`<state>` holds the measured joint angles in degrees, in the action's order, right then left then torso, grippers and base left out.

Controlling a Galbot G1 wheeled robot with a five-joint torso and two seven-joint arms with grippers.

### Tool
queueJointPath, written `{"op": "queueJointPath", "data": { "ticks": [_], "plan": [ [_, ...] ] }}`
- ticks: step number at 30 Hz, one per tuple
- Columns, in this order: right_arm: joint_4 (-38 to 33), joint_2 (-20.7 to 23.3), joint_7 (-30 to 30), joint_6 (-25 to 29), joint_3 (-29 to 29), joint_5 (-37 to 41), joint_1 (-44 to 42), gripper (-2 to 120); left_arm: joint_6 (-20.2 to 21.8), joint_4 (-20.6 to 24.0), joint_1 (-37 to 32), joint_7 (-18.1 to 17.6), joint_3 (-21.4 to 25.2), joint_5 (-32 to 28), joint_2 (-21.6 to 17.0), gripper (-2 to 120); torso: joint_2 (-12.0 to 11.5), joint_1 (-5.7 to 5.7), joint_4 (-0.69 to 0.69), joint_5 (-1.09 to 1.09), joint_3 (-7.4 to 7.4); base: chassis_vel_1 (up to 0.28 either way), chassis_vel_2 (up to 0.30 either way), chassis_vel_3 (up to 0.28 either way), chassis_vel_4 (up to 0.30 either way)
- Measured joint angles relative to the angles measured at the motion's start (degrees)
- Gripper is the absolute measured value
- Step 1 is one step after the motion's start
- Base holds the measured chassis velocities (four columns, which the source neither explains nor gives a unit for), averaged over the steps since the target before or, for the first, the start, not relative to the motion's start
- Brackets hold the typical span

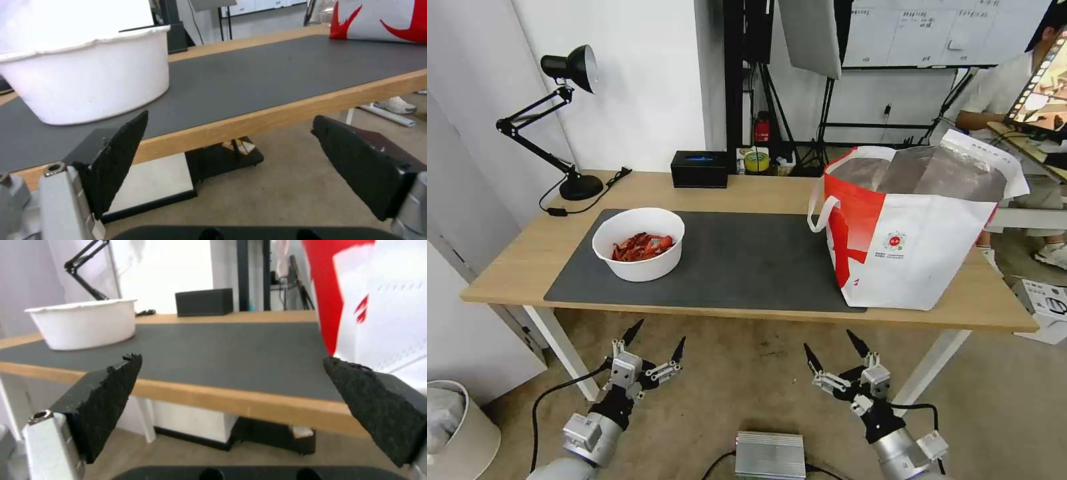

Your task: Pick up the trash from the table and place it into the takeout bag.

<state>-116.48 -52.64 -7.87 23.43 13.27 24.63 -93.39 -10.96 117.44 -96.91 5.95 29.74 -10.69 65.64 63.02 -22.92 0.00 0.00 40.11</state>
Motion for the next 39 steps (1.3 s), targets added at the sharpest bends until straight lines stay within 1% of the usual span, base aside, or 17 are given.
{"op": "queueJointPath", "data": {
  "ticks": [15,19,21,22,25,26,27,28,29,30,31,33,34,35,37,38,39],
  "plan": [
    [-0.2,0.4,-0.6,-1.0,0.2,0.0,0.2,100,-0.1,-0.5,0.5,0.0,0.1,-0.7,-0.2,100,0.0,0.00,0.00,0.00,0.00,0.000,0.000,0.000,0.000],
    [-0.3,0.4,-0.6,-1.0,0.2,0.0,0.2,100,1.3,-0.1,2.5,-1.5,0.9,-3.4,-1.1,100,0.0,0.00,0.01,0.00,0.00,0.000,0.000,0.000,0.000],
    [-0.3,0.4,-0.6,-1.0,0.2,0.0,0.2,100,3.2,0.6,4.9,-3.1,2.0,-6.4,-3.1,100,0.0,0.00,0.00,-0.02,0.00,0.000,0.000,0.000,0.000],
    [-0.3,0.4,-0.6,-1.0,0.2,0.0,0.2,100,3.2,0.6,4.9,-3.1,2.0,-6.4,-3.1,100,0.0,0.00,0.00,-0.02,0.00,0.000,0.000,0.000,0.000],
    [-0.3,0.4,-0.6,-1.0,0.2,0.0,0.2,100,8.5,2.3,9.7,-6.3,5.7,-15.4,-10.5,100,0.0,0.00,-0.02,-0.02,0.00,0.000,0.000,0.000,0.000],
    [-0.3,0.4,-0.6,-1.0,0.2,0.0,0.2,100,8.5,2.3,9.7,-6.3,5.7,-15.4,-10.5,100,0.0,0.00,-0.02,-0.02,0.00,0.000,0.000,0.000,0.000],
    [-0.3,0.4,-0.6,-1.0,0.2,0.0,0.2,100,10.0,2.5,10.5,-7.0,7.7,-18.6,-12.7,100,0.0,-0.01,-0.02,-0.01,0.00,0.000,0.000,0.000,0.000],
    [-0.3,0.4,-0.6,-1.0,0.2,0.0,0.2,100,11.4,2.4,11.3,-7.5,8.8,-21.1,-14.7,100,0.0,-0.01,0.02,0.01,0.00,0.000,0.000,0.000,0.000],
    [-0.3,0.4,-0.6,-1.0,0.2,0.0,0.2,100,12.8,1.9,12.4,-8.0,9.4,-23.6,-16.8,100,0.0,-0.01,0.02,0.01,0.00,0.000,0.000,0.000,0.000],
    [-0.3,0.4,-0.6,-1.0,0.2,0.0,0.2,100,12.8,1.9,12.4,-8.0,9.4,-23.6,-16.8,100,0.0,-0.01,0.02,0.01,0.00,0.000,0.000,0.000,0.000],
    [-0.3,0.4,-0.6,-1.0,0.2,0.0,0.2,100,13.9,1.4,13.4,-8.4,9.5,-25.5,-18.4,100,0.0,-0.01,0.02,-0.01,0.00,0.000,0.000,0.000,0.000],
    [-0.3,0.4,-0.6,-1.0,0.2,0.0,0.2,100,16.9,-0.2,16.4,-9.4,8.8,-30.4,-22.4,100,0.0,-0.01,-0.01,-0.01,0.00,0.000,0.000,0.000,0.000],
    [-0.3,0.4,-0.6,-1.0,0.2,0.0,0.2,100,16.9,-0.2,16.4,-9.4,8.8,-30.4,-22.4,100,0.0,-0.01,-0.01,-0.01,0.00,0.000,0.000,0.000,0.000],
    [-0.3,0.4,-0.6,-1.1,0.2,0.1,0.2,100,19.1,-1.5,18.9,-10.4,7.2,-33.6,-24.6,100,0.0,-0.01,0.00,-0.02,0.00,0.000,0.000,0.000,0.000],
    [-0.3,0.4,-0.6,-1.1,0.2,0.1,0.2,100,22.5,-3.1,23.5,-12.3,4.1,-38.5,-27.2,100,0.0,-0.01,0.00,-0.01,0.00,0.000,0.000,0.000,0.000],
    [-0.3,0.4,-0.6,-1.1,0.2,0.1,0.2,100,22.5,-3.1,23.5,-12.3,4.1,-38.5,-27.2,100,0.0,-0.01,0.00,-0.01,0.00,0.000,0.000,0.000,0.000],
    [-0.3,0.4,-0.6,-1.1,0.2,0.1,0.2,100,24.1,-4.0,25.9,-12.7,2.8,-40.2,-28.0,100,0.0,-0.01,0.00,-0.01,0.00,0.000,0.000,0.000,0.000]
  ]
}}
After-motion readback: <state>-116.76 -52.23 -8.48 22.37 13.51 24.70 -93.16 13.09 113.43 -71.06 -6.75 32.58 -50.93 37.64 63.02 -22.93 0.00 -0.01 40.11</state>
